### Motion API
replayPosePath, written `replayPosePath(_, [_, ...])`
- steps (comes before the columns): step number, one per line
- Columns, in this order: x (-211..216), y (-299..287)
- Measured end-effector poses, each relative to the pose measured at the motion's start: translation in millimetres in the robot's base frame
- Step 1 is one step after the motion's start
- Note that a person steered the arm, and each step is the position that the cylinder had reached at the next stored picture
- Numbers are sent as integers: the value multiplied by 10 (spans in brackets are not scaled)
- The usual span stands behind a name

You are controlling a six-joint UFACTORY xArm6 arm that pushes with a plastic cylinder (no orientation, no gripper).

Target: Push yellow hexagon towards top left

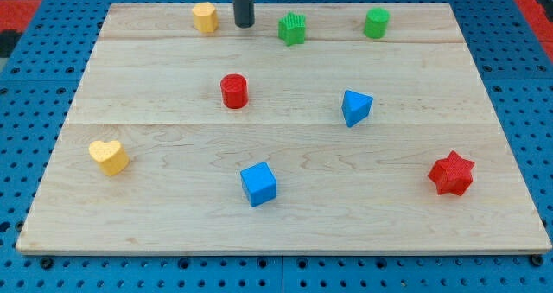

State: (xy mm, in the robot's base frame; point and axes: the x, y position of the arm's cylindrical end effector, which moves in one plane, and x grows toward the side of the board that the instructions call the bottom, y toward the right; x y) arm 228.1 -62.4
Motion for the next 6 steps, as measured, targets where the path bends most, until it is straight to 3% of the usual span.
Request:
replayPosePath(3, [-81,-998])
replayPosePath(5, [781,-410])
replayPosePath(6, [826,-253])
